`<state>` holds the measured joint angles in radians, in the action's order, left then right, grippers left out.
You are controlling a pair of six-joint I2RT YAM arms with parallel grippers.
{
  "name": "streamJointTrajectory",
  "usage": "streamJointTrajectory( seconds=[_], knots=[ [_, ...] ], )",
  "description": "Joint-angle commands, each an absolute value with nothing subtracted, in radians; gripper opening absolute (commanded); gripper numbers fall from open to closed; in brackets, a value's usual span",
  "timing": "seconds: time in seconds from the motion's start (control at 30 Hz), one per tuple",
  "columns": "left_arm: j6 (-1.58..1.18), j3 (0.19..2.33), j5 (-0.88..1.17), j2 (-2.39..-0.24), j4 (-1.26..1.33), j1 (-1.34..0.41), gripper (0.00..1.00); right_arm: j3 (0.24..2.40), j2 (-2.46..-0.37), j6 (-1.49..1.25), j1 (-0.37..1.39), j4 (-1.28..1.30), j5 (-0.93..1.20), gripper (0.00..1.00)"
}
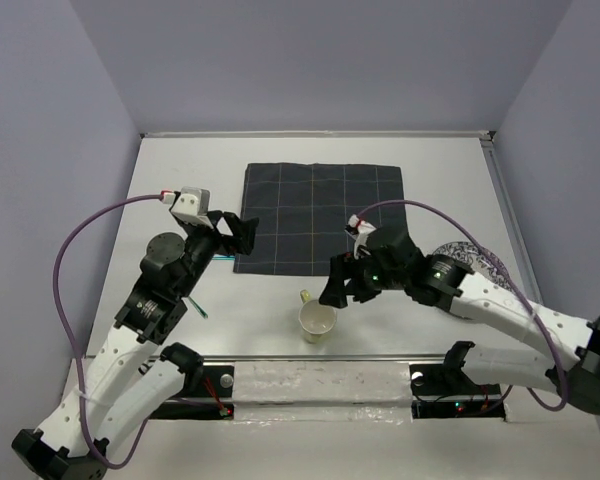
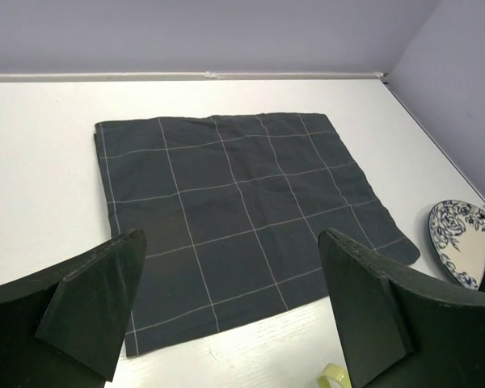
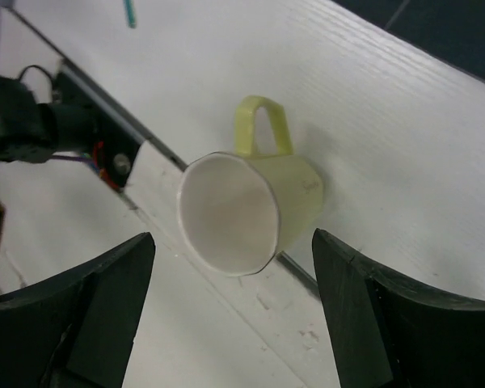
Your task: Set the dinner table for one person
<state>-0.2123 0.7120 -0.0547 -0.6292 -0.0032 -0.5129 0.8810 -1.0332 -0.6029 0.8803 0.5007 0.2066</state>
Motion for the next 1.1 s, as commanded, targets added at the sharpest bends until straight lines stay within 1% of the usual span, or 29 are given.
streamJointTrajectory(
  seconds=[0.0, 0.17, 0.27, 0.5, 0.53, 0.57, 0.6, 0.63, 0.67, 0.77, 0.8, 0.87, 0.9, 0.97, 1.0, 1.07],
  knots=[
    [-0.187, 0.729, -0.091, -0.618, 0.025, -0.506, 0.99, 0.951, -1.133, -0.566, 0.922, 0.543, 0.041, 0.83],
    [-0.189, 0.729, -0.089, -0.608, 0.025, -0.505, 0.99, 0.968, -1.210, -0.575, 0.992, 0.572, 0.005, 0.80],
    [-0.190, 0.727, -0.090, -0.597, 0.025, -0.505, 0.99, 0.960, -1.236, -0.587, 1.002, 0.577, 0.005, 0.78],
    [-0.195, 0.726, -0.091, -0.589, 0.026, -0.505, 0.99, 1.005, -1.342, -0.580, 1.011, 0.575, 0.006, 0.59],
    [-0.193, 0.724, -0.091, -0.588, 0.026, -0.505, 0.99, 1.011, -1.353, -0.578, 1.020, 0.575, 0.005, 0.54],
    [-0.195, 0.723, -0.089, -0.584, 0.026, -0.505, 0.99, 1.022, -1.367, -0.578, 1.020, 0.578, 0.005, 0.28],
    [-0.196, 0.723, -0.089, -0.581, 0.026, -0.505, 0.99, 1.028, -1.368, -0.580, 1.020, 0.578, -0.012, 0.15],
    [-0.196, 0.723, -0.090, -0.581, 0.026, -0.503, 0.99, 1.037, -1.365, -0.584, 1.020, 0.584, -0.047, 0.03],
    [-0.196, 0.723, -0.089, -0.580, 0.026, -0.505, 0.99, 1.045, -1.358, -0.591, 1.020, 0.586, -0.058, 0.00],
    [-0.198, 0.724, -0.083, -0.581, 0.026, -0.505, 0.99, 1.098, -1.298, -0.580, 1.020, 0.600, -0.159, 0.00],
    [-0.199, 0.724, -0.080, -0.580, 0.026, -0.505, 0.99, 1.145, -1.283, -0.569, 1.008, 0.609, -0.231, 0.00],
    [-0.199, 0.724, -0.080, -0.578, 0.029, -0.505, 0.99, 1.187, -1.275, -0.537, 0.957, 0.624, -0.290, 0.00],
    [-0.201, 0.724, -0.078, -0.580, 0.029, -0.506, 0.99, 1.216, -1.278, -0.519, 0.868, 0.620, -0.305, 0.00],
    [-0.201, 0.723, -0.078, -0.580, 0.029, -0.506, 0.99, 1.239, -1.290, -0.448, 0.763, 0.565, -0.293, 0.00],
    [-0.202, 0.723, -0.077, -0.580, 0.029, -0.509, 0.99, 1.252, -1.299, -0.425, 0.662, 0.543, -0.290, 0.00],
    [-0.202, 0.721, -0.078, -0.574, 0.031, -0.511, 0.99, 1.317, -1.356, -0.376, 0.574, 0.502, -0.278, 0.00]
  ],
)
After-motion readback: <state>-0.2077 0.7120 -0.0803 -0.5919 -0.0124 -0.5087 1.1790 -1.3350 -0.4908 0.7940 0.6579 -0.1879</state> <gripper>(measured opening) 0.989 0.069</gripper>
